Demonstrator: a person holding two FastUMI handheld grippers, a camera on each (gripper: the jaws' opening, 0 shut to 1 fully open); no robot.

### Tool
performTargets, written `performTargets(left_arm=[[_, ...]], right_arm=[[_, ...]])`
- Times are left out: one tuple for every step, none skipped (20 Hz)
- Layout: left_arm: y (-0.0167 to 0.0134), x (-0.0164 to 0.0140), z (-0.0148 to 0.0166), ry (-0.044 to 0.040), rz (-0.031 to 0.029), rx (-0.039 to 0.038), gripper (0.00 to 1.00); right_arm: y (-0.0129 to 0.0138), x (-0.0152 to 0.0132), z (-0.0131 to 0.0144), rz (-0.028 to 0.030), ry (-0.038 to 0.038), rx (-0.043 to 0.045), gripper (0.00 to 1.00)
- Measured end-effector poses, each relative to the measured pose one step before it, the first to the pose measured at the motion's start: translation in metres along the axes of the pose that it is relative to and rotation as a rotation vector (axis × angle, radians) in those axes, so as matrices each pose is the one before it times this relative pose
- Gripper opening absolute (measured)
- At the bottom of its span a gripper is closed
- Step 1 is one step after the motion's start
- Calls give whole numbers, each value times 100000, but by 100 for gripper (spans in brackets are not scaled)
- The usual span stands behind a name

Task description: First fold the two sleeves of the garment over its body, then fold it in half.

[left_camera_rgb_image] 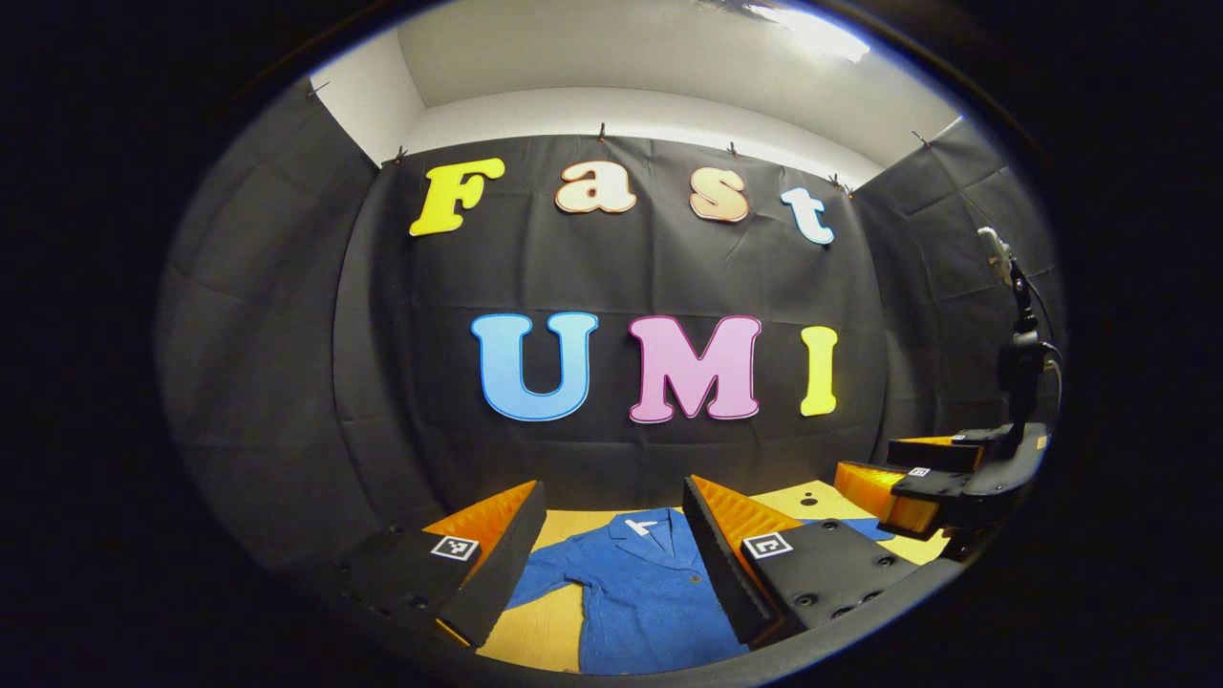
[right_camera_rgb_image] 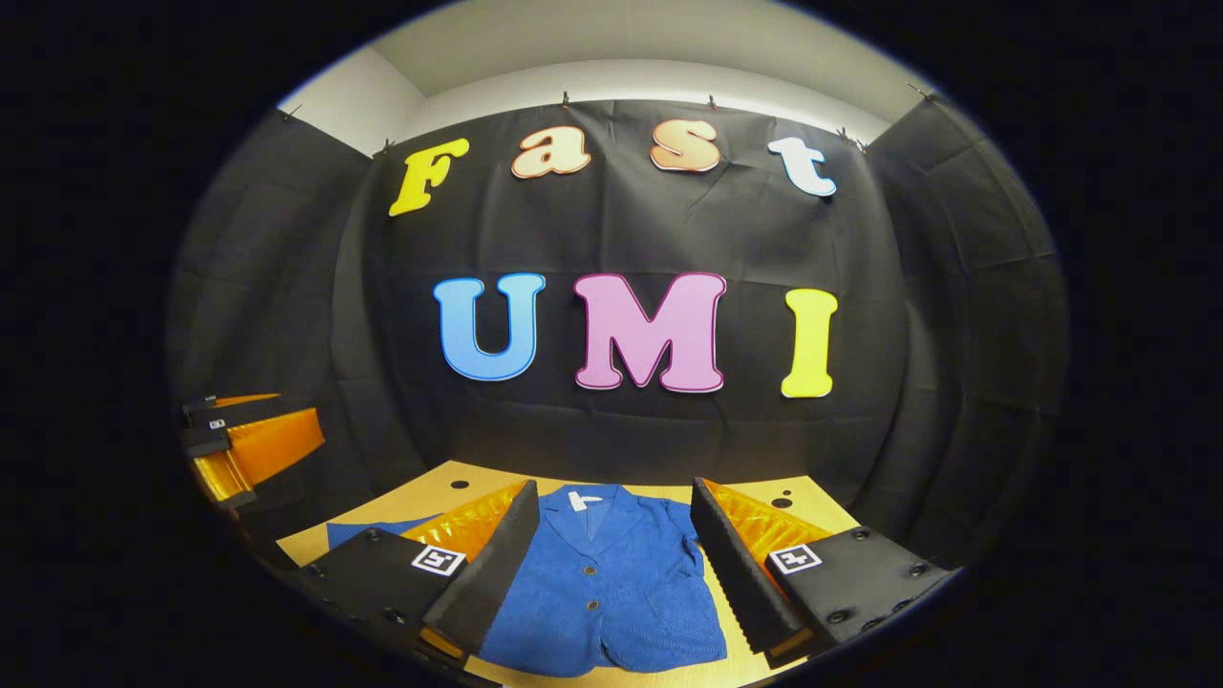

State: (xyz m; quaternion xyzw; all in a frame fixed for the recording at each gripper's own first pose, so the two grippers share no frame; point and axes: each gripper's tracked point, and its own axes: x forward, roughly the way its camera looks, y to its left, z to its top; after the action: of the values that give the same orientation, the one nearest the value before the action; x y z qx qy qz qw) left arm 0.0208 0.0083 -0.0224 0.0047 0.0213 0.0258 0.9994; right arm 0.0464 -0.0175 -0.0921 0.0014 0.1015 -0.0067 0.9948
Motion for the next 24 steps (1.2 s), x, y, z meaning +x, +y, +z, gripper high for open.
performTargets(left_arm=[[-194, 81, 13, 401, 279, 405, 82], [-244, 67, -204, 373, 285, 242, 82], [-198, 71, 13, 403, 426, 201, 82], [-165, 144, -132, 454, 534, 139, 82], [-194, 180, -133, 623, 481, 27, 82], [-110, 80, -204, 686, 532, -7, 82], [-150, 82, -143, 753, 679, 60, 82], [-97, 156, -184, 757, 870, 61, 82], [-119, 225, -145, 764, 1009, -44, 82], [-166, 147, -217, 577, 790, -232, 82], [-220, 240, -63, 560, 714, -222, 82], [-257, 262, -180, 626, 742, -70, 83], [-340, 258, -108, 510, 668, 113, 83], [-334, 229, -66, 455, 564, 258, 83], [-484, 330, -63, 411, 443, 384, 83], [-512, 281, -90, 373, 231, 494, 82], [-567, 307, 40, 317, 156, 645, 82], [-651, 256, 19, 150, 48, 708, 83], [-594, 271, 146, -85, -7, 552, 83], [-732, 334, 4, 104, -199, 309, 83], [-767, 309, -14, 466, -372, 31, 83], [-718, 292, -137, 515, -416, -208, 82], [-758, 356, -39, 655, -372, -395, 82], [-667, 229, -194, 829, -266, -504, 82]], right_arm=[[-464, 689, -768, -255, 2016, -257, 96], [-606, 737, -669, -253, 1927, 181, 96], [-575, 669, -468, -461, 1292, 543, 99], [-759, 885, -537, -734, 1416, 884, 99], [-863, 908, -542, -1127, 1454, 936, 99], [-1013, 959, -660, -1105, 1789, 1019, 99], [-995, 950, -571, -1459, 1958, 1177, 99], [-1219, 1117, -617, -1691, 1643, 1171, 99], [-1126, 1087, -452, -1536, 1878, 944, 94], [-1335, 1090, -600, -1844, 1675, 264, 94], [-1394, 1001, -621, -1780, 2002, 271, 99], [-1270, 1097, -452, -1520, 1748, 424, 100], [-1412, 1008, -437, -1847, 1397, 594, 100], [-1489, 1029, -409, -2011, 1442, 599, 100], [-1560, 1066, -663, -2270, 1633, 471, 100], [-1510, 1113, -767, -2194, 2425, 744, 100], [-1370, 780, -803, -1434, 3256, 1234, 99], [-1367, 946, -832, -1553, 3291, 1479, 100], [-1429, 917, -863, -2218, 2890, 1538, 100], [-1616, 1271, -740, -2283, 2346, 1492, 100], [-1561, 1223, -818, -2502, 2648, 1471, 100], [-1544, 962, -672, -2327, 2425, 1233, 100], [-1523, 693, -570, -1869, 2316, 1095, 100], [-1390, 935, -533, -1531, 2338, 1120, 100]])
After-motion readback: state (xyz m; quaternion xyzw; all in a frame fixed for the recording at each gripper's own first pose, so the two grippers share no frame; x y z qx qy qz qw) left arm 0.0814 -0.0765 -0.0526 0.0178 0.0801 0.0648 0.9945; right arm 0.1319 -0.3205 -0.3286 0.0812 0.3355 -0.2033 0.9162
